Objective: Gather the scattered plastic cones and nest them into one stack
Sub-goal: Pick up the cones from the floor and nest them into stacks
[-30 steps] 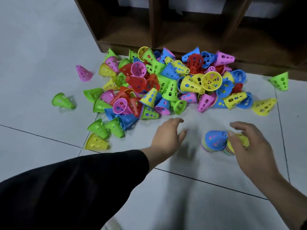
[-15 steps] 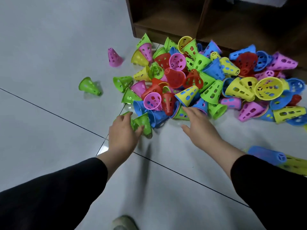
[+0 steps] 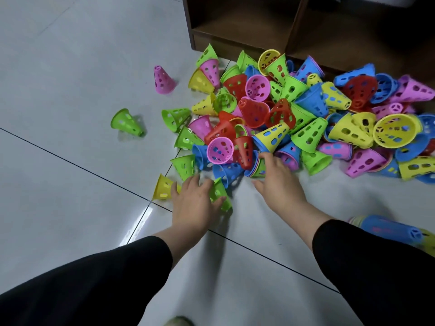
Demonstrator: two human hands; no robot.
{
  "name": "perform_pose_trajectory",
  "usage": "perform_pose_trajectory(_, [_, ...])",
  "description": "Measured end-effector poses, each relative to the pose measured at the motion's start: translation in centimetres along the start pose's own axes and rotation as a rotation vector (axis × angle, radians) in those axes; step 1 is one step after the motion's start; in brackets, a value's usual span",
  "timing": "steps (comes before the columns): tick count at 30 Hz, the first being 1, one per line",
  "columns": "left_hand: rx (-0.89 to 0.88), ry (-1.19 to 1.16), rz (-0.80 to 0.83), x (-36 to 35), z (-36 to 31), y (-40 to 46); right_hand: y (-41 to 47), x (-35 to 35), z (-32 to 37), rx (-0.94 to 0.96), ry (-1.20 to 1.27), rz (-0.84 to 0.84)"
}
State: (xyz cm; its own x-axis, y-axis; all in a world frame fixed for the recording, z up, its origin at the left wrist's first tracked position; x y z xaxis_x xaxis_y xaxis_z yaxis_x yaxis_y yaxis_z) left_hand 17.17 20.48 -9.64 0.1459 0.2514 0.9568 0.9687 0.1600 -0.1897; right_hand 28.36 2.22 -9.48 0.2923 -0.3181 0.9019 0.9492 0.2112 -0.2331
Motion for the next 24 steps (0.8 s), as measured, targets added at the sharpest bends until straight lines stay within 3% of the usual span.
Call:
perform_pose_trajectory(5, [0.015,0.022,0.088,-0.3,-1.2,0.2,-0.4,-1.0,-0.4,-0.001,-0.073,0.064])
perform_pose_trajectory(9, [-0.013,0.019,0.083,0.2,-2.0,-0.2,-0.6,-1.9,0.2,-0.005,0.022,0.139])
perform_pose_trajectory(15, [-0.053,-0.487,-0.071,1.3,-2.6,-0.7,-2.6,-0.2,-0.9,-0.121,0.281,0.068])
perform_pose_trajectory(18, [-0.096,-0.539,-0.146,2.7,-3.3,-1.4,-5.0,1.9,-2.0,-0.157,0.408,0.032])
perform_pose_trajectory(24, [-0.121,-0.683,-0.15,4.6,-7.3,-1.5,-10.9,8.9,-4.9,-0.158,0.68,-0.118])
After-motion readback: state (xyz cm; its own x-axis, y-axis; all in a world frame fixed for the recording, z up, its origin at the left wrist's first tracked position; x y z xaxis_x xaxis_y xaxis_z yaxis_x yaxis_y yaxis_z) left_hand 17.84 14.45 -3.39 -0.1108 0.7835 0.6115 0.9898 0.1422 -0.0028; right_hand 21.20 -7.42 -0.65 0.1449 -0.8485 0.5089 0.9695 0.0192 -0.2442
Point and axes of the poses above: each hand's wrist, its own y-axis towards the middle knuckle, its own x-axis out of the back of the hand, z = x × y, the point moved 6 cm from there along y, towards the middle knuckle, and after that the axes turned 10 degrees about -x, right-handed, at the moved point
